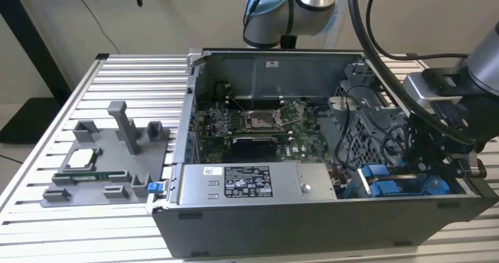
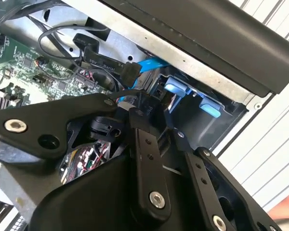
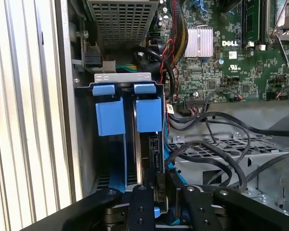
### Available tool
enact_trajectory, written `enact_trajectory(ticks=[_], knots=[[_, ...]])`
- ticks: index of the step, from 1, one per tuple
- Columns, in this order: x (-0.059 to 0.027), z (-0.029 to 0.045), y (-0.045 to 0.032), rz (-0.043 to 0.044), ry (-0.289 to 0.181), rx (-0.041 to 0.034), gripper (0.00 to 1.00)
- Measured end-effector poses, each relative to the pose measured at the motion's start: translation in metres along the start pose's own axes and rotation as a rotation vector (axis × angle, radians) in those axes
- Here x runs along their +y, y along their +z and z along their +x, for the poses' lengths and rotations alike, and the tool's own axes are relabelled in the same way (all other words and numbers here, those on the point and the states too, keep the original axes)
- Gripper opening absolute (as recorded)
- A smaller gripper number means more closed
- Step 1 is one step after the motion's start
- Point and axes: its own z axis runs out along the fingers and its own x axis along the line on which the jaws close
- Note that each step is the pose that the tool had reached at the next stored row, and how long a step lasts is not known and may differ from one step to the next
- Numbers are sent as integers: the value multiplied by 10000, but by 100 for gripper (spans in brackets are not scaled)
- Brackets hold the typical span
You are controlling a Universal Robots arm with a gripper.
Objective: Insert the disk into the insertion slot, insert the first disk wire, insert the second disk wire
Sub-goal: 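Insert the first disk wire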
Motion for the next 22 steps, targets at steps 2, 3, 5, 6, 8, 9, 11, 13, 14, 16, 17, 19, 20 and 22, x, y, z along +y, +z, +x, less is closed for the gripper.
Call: enact_trajectory(ticks=[2, 3, 5, 6, 8, 9, 11, 13, 14, 16, 17, 19, 20, 22], knots=[[0, 0, -2, 0, 0, 1, 100], [0, -1, -7, 0, 0, 1, 100], [0, -6, -46, -1, 1, -2, 100], [-1, -8, -65, -1, 1, -2, 100], [-2, -14, -109, -1, 1, 1, 100], [-2, -17, -131, -1, 1, 1, 100], [-3, -23, -175, -1, 1, 1, 100], [-4, -33, -222, -1, 1, 1, 100], [-5, -40, -247, -1, 0, 1, 100], [-5, -53, -289, -1, 0, 1, 100], [-5, -60, -308, -1, 1, 1, 100], [-5, -75, -348, -1, 1, 1, 100], [-5, -83, -366, -1, 1, 1, 100], [-5, -103, -394, -1, 0, -1, 100]])
